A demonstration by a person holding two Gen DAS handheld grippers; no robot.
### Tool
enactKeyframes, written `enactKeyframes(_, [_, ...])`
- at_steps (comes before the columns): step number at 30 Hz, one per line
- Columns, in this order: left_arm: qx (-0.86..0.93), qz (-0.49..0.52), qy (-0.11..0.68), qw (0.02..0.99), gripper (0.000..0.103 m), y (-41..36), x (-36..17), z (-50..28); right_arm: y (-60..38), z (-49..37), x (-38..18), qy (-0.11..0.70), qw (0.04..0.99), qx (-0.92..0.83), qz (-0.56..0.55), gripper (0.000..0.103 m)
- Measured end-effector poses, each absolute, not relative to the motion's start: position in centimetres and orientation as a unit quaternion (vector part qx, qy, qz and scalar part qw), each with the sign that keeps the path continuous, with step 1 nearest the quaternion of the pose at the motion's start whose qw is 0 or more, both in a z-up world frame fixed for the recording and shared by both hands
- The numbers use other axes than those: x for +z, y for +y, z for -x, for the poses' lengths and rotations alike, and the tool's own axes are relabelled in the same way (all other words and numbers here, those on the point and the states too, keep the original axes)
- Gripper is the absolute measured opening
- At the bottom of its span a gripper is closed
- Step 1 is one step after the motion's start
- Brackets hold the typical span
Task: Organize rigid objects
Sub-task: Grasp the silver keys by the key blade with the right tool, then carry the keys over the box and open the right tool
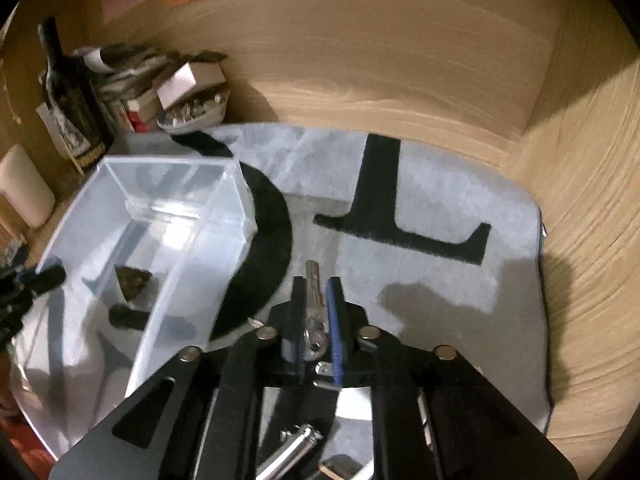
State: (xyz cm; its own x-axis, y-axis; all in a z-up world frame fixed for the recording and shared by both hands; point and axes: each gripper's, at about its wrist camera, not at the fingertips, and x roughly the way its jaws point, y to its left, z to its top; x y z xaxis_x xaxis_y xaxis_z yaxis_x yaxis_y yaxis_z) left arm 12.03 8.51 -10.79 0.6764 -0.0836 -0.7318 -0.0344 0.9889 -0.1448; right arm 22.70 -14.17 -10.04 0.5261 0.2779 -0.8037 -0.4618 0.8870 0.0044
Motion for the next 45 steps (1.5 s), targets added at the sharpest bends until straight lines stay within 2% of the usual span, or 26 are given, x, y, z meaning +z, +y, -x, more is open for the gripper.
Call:
enactKeyframes(1, [-0.013,0.074,0.402,0.913,0.013,8.5,-10.8,-12.0,-13.9,-22.8,-10.3,0.439,0.867,0.209,0.11,0.024])
enactKeyframes(3, [-0.014,0.074,0.402,0.913,0.013,8.5,-10.8,-12.0,-13.8,-22.7,-11.1,0.449,0.861,0.208,0.116,0.043])
enactKeyframes(4, [-0.014,0.075,0.402,0.913,0.013,8.5,-10.8,-12.0,-13.7,-22.7,-11.5,0.454,0.859,0.207,0.115,0.044])
enactKeyframes(13, [-0.014,0.076,0.401,0.913,0.013,8.4,-10.8,-11.9,-12.4,-24.8,-14.9,0.49,0.841,0.196,0.122,0.044])
enactKeyframes(16, [-0.014,0.077,0.401,0.913,0.013,8.4,-10.8,-11.9,-12.5,-24.8,-14.9,0.49,0.84,0.204,0.116,0.031])
enactKeyframes(17, [-0.015,0.077,0.401,0.913,0.013,8.4,-10.8,-11.9,-12.5,-24.6,-14.8,0.488,0.839,0.208,0.119,0.022])
enactKeyframes(27, [-0.015,0.076,0.402,0.912,0.013,8.4,-10.8,-11.9,-13.4,-22.9,-14.0,0.473,0.85,0.203,0.11,0.022])
enactKeyframes(45, [-0.015,0.078,0.4,0.913,0.013,8.5,-10.8,-11.9,-12.5,-19.2,-4.1,0.334,0.908,0.229,0.107,0.022])
